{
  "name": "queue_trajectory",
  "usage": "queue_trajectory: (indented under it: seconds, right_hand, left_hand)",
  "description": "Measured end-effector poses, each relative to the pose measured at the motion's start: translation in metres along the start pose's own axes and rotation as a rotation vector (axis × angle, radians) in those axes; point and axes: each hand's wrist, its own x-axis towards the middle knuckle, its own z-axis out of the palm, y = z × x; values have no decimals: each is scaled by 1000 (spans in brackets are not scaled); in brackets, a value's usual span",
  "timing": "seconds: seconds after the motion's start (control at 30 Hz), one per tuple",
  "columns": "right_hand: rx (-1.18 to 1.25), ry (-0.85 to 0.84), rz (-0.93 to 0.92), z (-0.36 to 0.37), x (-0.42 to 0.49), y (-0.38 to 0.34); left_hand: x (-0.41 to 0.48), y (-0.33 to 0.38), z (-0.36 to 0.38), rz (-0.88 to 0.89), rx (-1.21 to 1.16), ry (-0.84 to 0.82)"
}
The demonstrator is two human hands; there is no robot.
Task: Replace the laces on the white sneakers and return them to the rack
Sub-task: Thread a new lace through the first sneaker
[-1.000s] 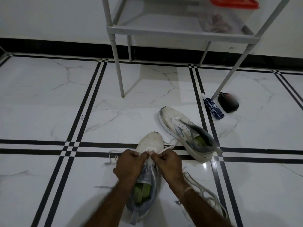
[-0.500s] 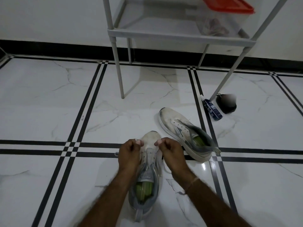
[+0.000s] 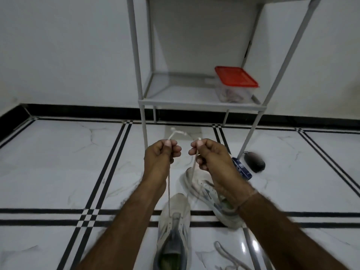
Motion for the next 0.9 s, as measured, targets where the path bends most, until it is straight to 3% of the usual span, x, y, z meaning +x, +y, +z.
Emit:
queue_trajectory:
  seconds: [0.27, 0.9]
  right_hand:
    - [0, 5, -166, 5, 8, -81]
    - [19, 22, -394, 22, 19, -171]
  left_hand:
    - [4, 79, 13, 138, -66, -25]
    - [6, 186, 31, 379, -100, -49]
